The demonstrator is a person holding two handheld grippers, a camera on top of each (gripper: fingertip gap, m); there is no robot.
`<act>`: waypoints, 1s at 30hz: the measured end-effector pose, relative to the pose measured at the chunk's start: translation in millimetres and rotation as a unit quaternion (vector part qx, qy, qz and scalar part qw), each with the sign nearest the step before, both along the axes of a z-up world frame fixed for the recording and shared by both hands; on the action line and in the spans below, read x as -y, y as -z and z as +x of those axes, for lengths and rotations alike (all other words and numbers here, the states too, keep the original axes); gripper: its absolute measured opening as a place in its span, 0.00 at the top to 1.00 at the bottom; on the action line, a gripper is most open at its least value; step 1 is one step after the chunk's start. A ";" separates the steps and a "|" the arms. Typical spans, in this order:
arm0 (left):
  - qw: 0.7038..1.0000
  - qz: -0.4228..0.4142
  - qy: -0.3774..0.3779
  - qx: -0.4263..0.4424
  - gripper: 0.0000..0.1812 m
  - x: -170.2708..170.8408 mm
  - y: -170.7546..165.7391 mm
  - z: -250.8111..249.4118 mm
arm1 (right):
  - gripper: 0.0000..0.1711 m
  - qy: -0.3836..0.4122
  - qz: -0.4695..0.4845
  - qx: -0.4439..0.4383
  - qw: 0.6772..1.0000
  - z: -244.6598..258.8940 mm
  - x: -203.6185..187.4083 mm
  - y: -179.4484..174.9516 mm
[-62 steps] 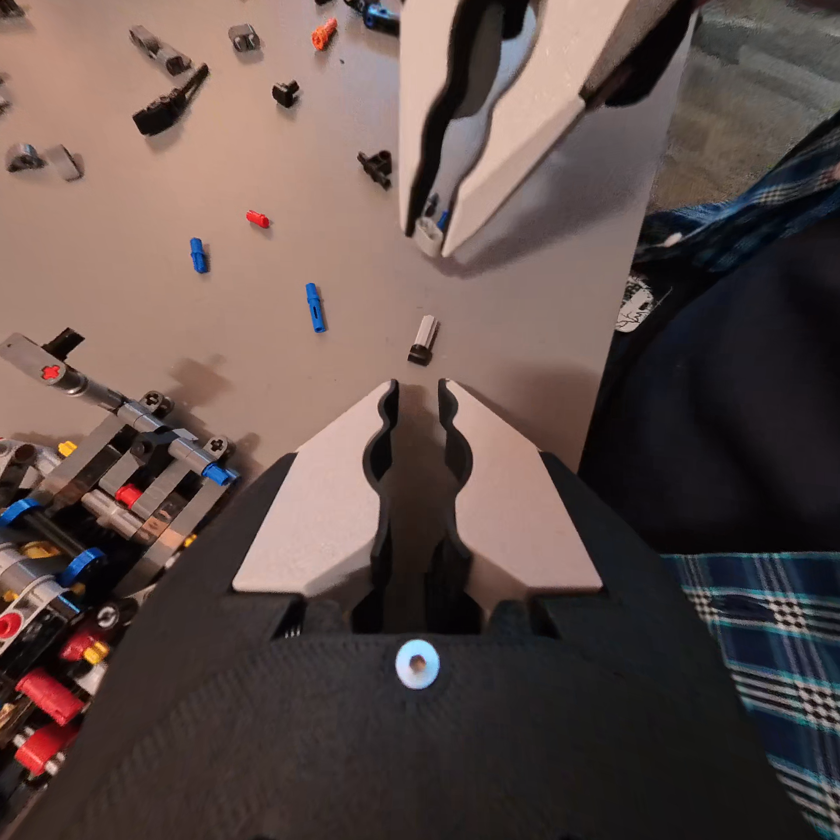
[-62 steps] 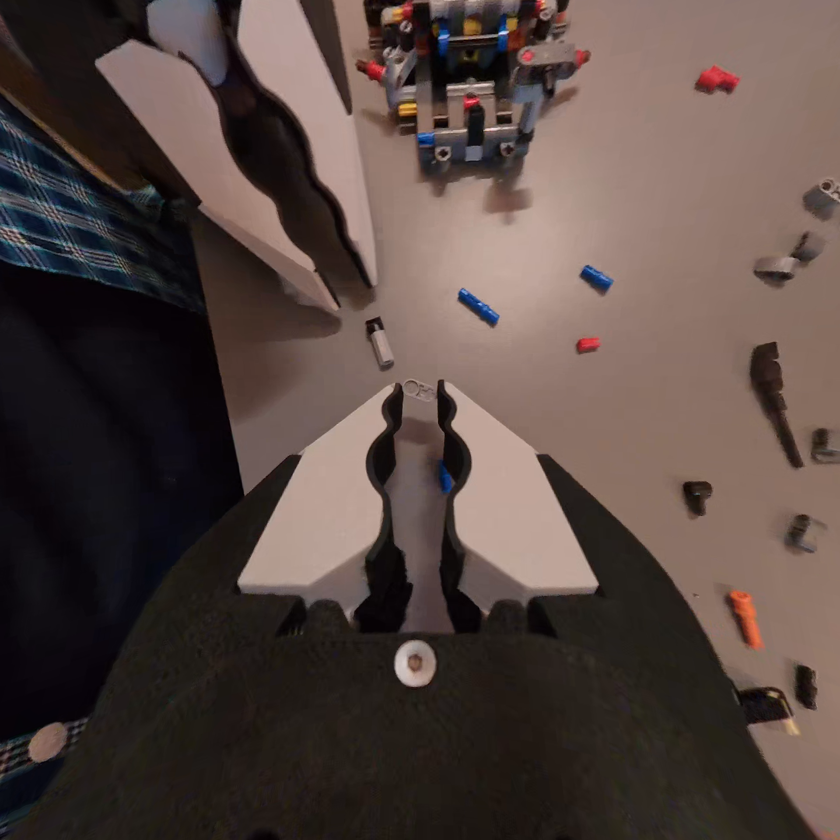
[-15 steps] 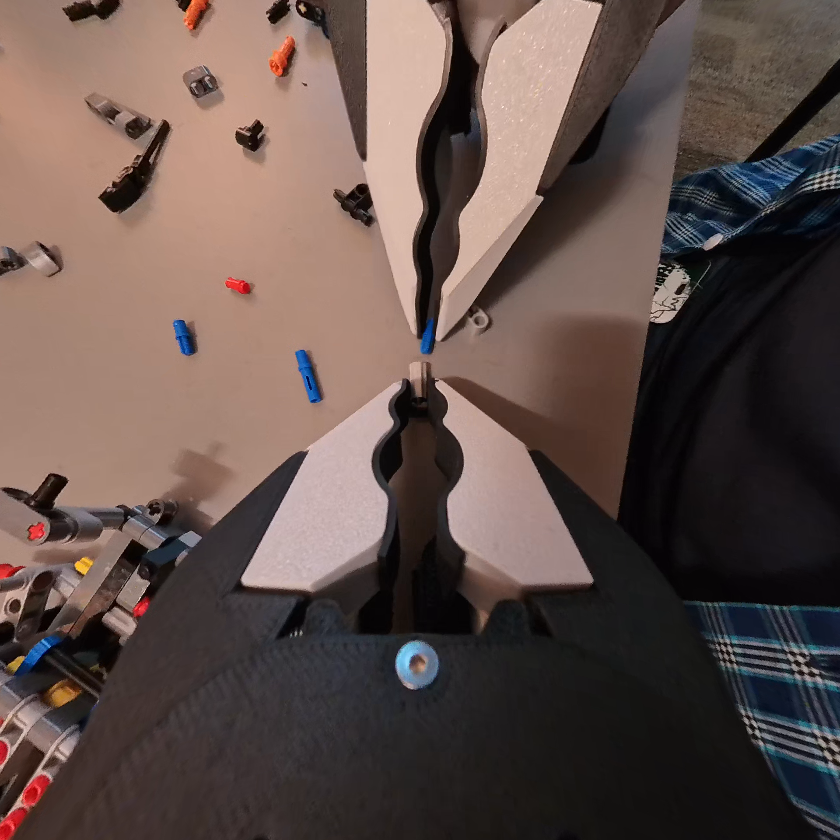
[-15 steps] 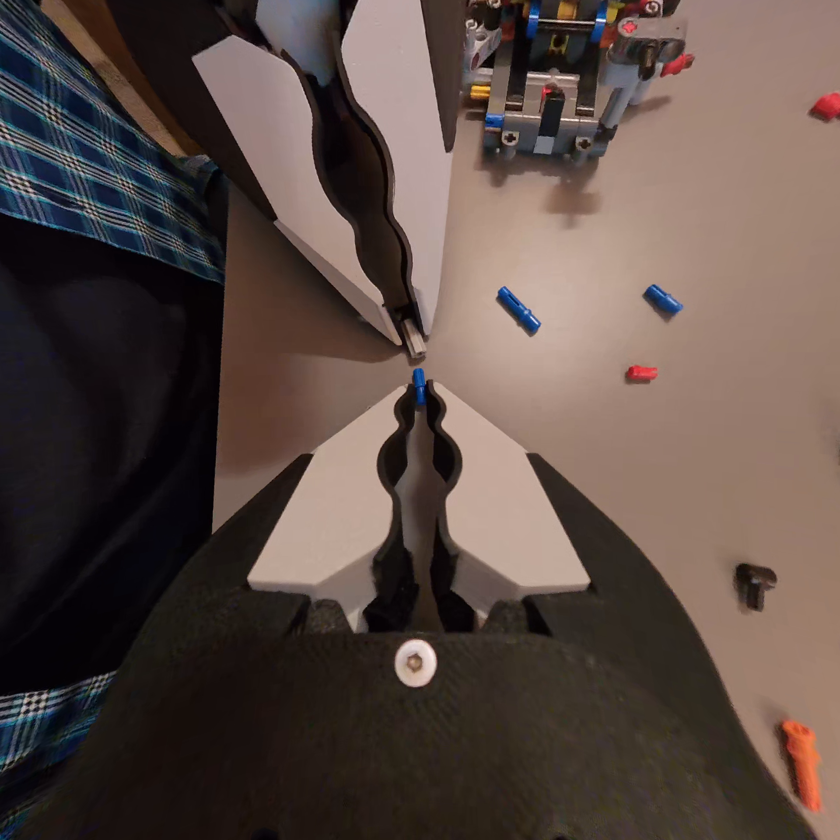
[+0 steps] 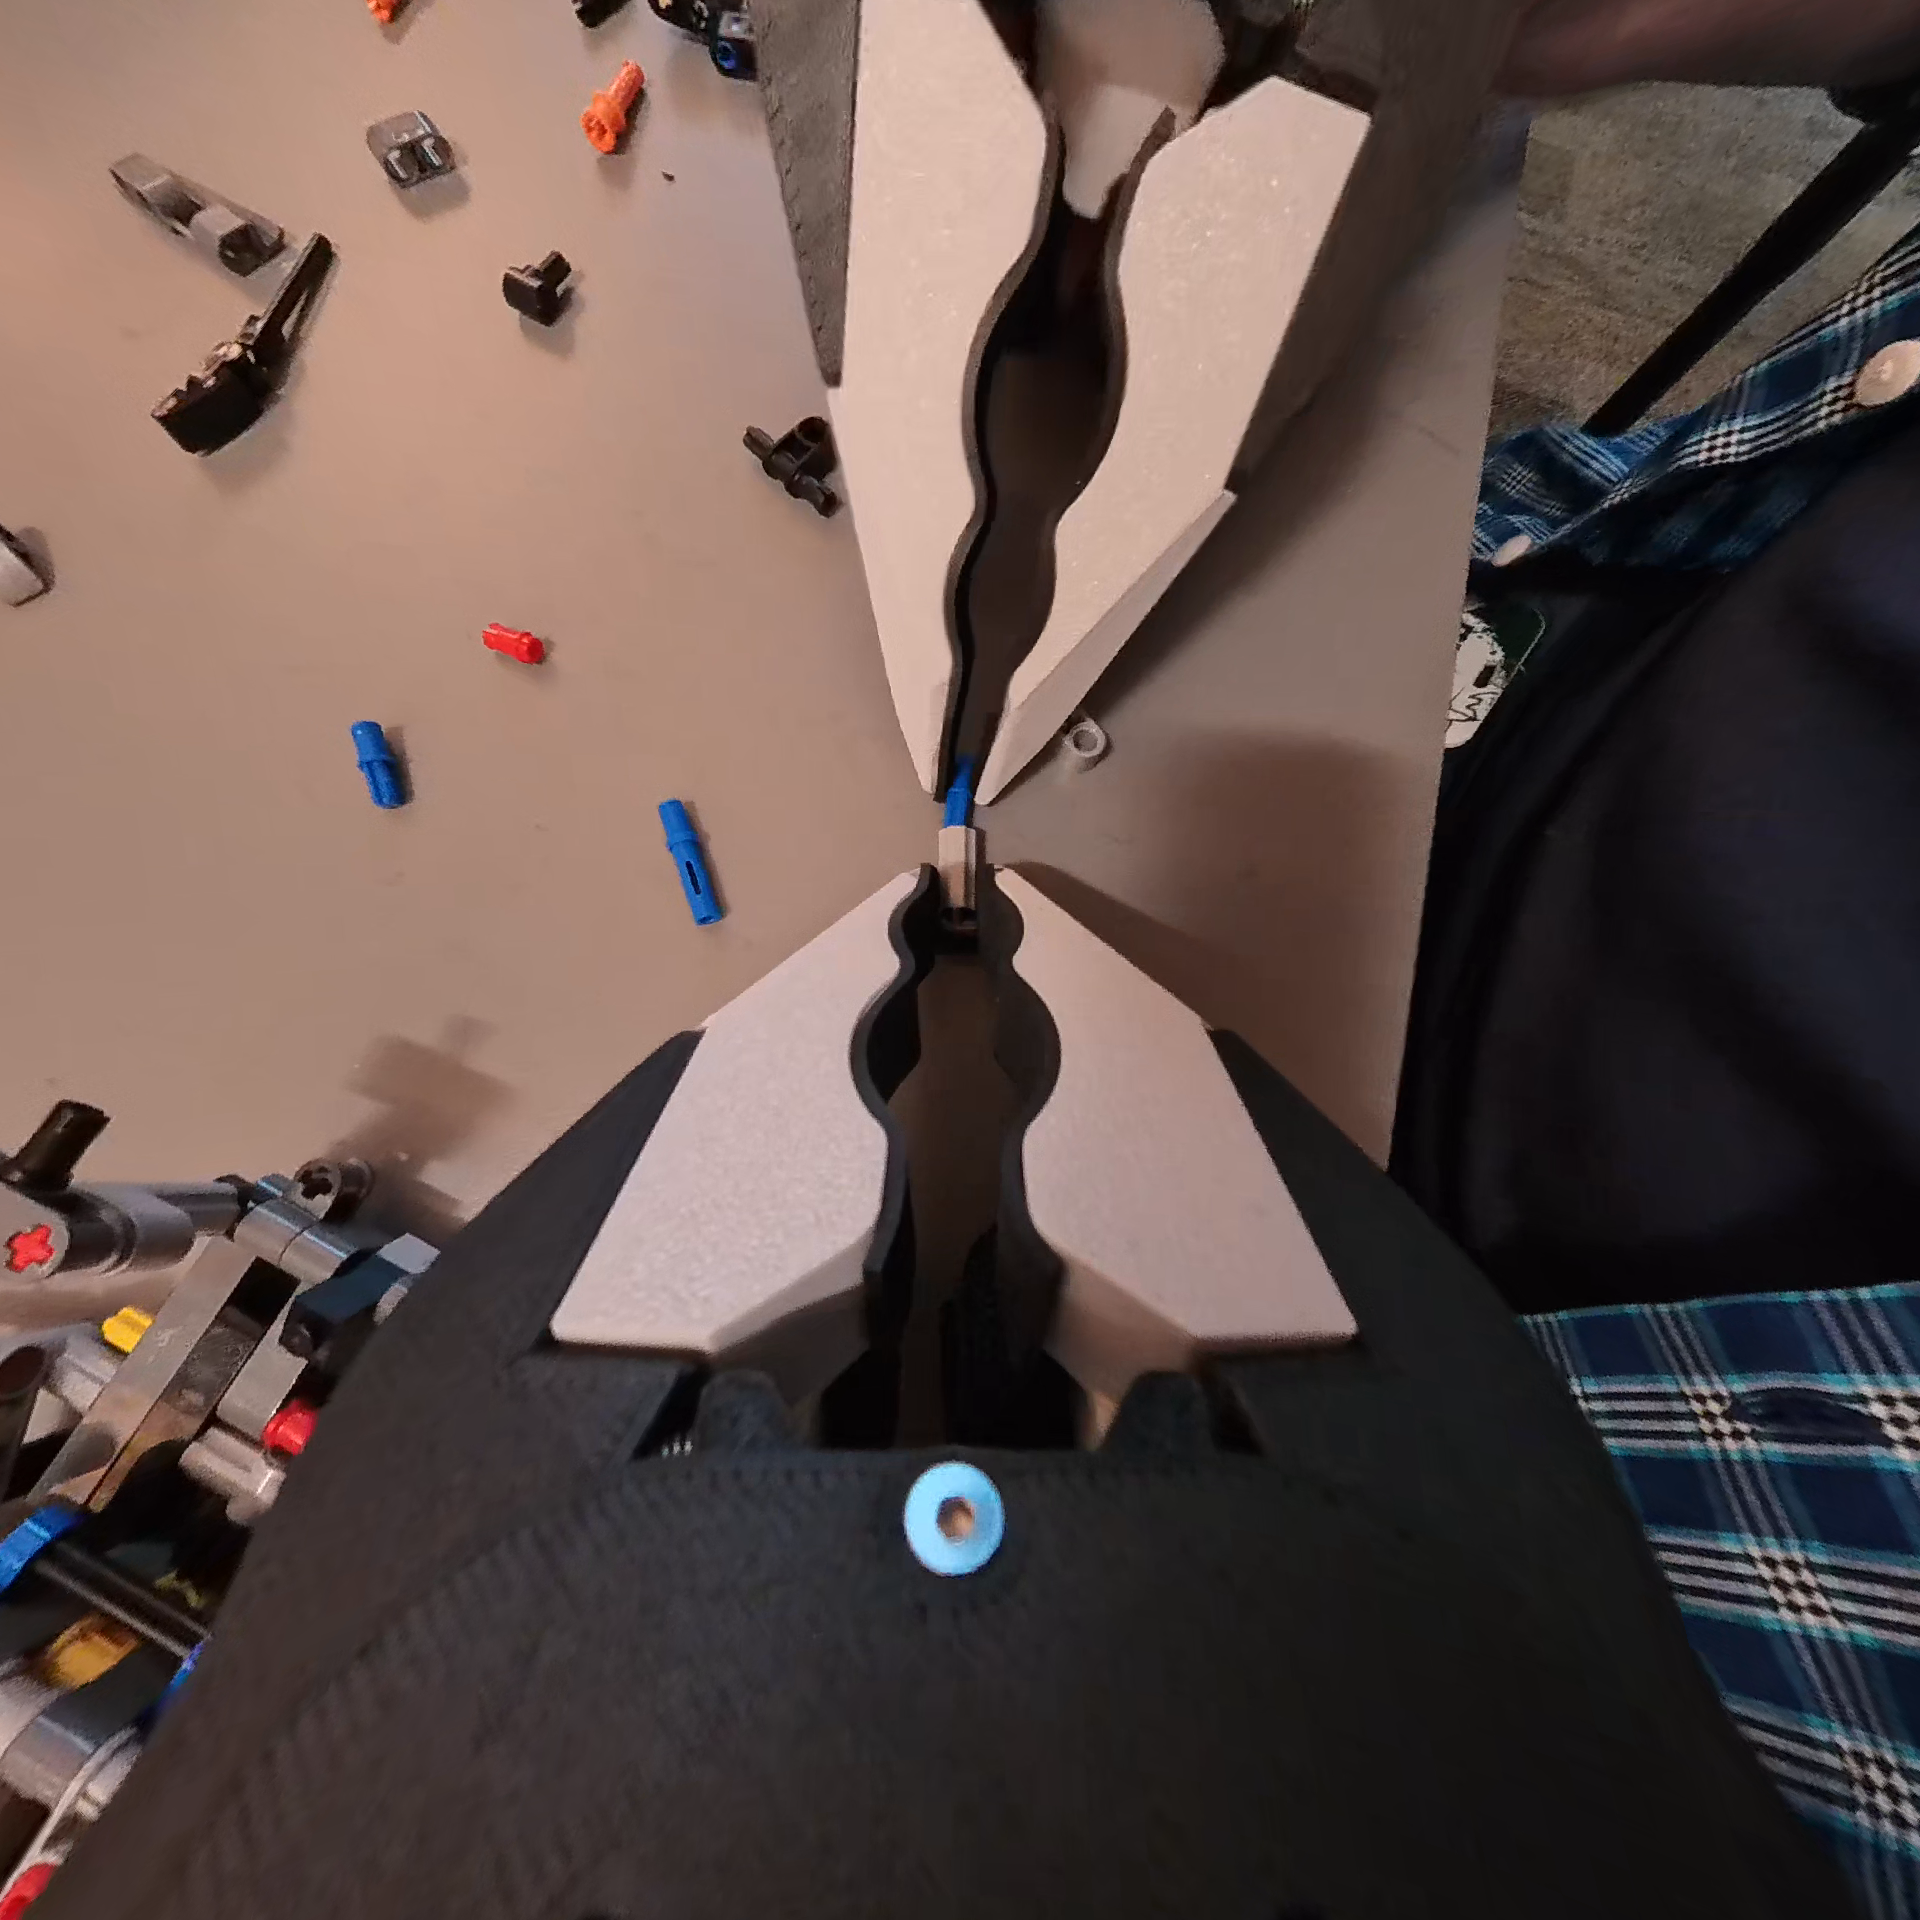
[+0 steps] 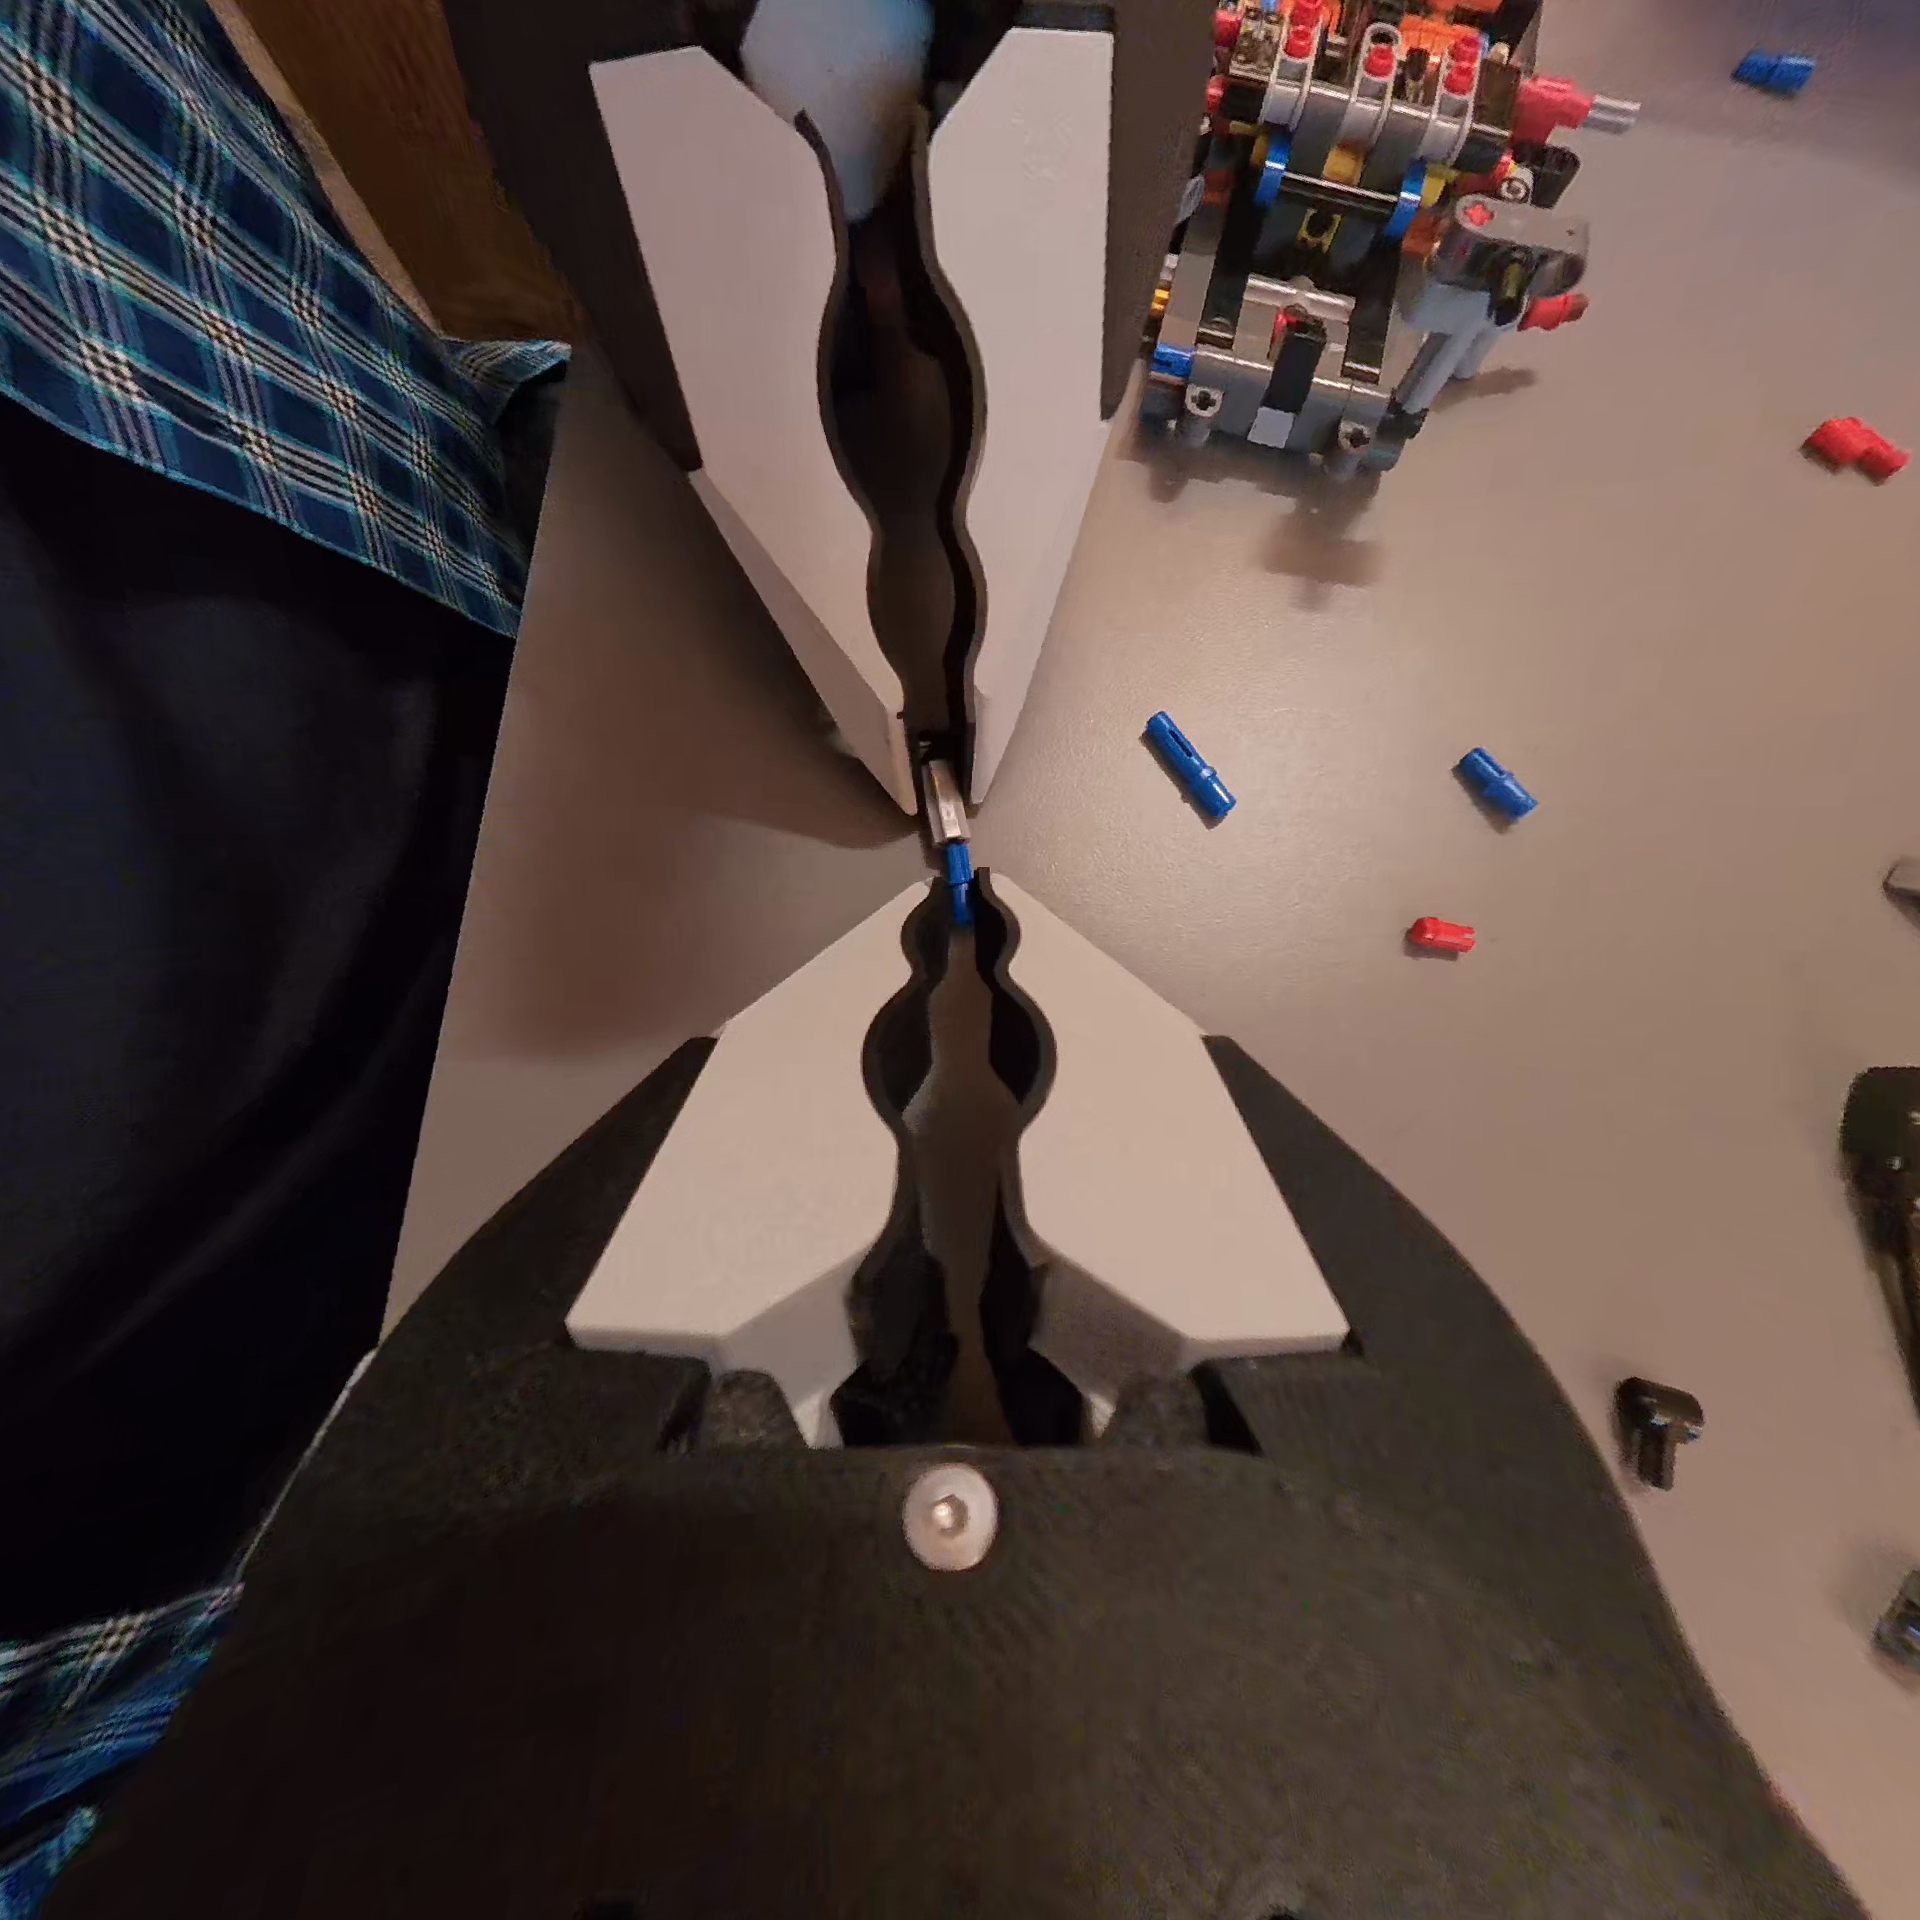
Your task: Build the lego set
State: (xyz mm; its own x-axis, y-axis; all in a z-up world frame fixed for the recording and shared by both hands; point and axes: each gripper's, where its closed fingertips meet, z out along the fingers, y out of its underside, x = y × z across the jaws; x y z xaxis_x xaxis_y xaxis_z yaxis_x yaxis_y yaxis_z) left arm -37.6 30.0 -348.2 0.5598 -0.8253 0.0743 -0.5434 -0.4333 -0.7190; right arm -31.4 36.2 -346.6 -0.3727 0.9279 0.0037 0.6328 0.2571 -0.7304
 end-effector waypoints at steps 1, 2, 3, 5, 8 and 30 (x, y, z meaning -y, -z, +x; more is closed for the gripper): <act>1.000 -0.003 0.001 0.002 0.97 0.1 -0.1 0.0 | 0.99 -0.003 0.012 -0.006 1.000 0.0 0.0 -0.1; 1.000 -0.006 0.002 0.004 0.97 0.2 -0.1 0.0 | 0.99 -0.007 0.028 -0.011 1.000 0.0 0.0 -0.2; 1.000 -0.011 0.002 0.008 0.97 0.2 -0.2 0.1 | 0.99 -0.011 0.045 -0.017 0.999 0.0 -0.3 -0.4; 1.000 -0.019 0.002 0.014 0.97 0.2 -0.3 0.1 | 0.99 -0.016 0.081 -0.028 0.996 -0.6 -0.9 -0.8; 0.999 -0.028 0.001 0.021 0.97 0.1 -0.5 0.0 | 0.99 -0.024 0.126 -0.043 0.991 -0.2 -0.2 -1.3; 0.983 -0.109 -0.027 0.143 0.97 -2.5 -18.1 4.6 | 0.99 -0.027 0.231 -0.110 0.966 0.9 -3.4 -19.5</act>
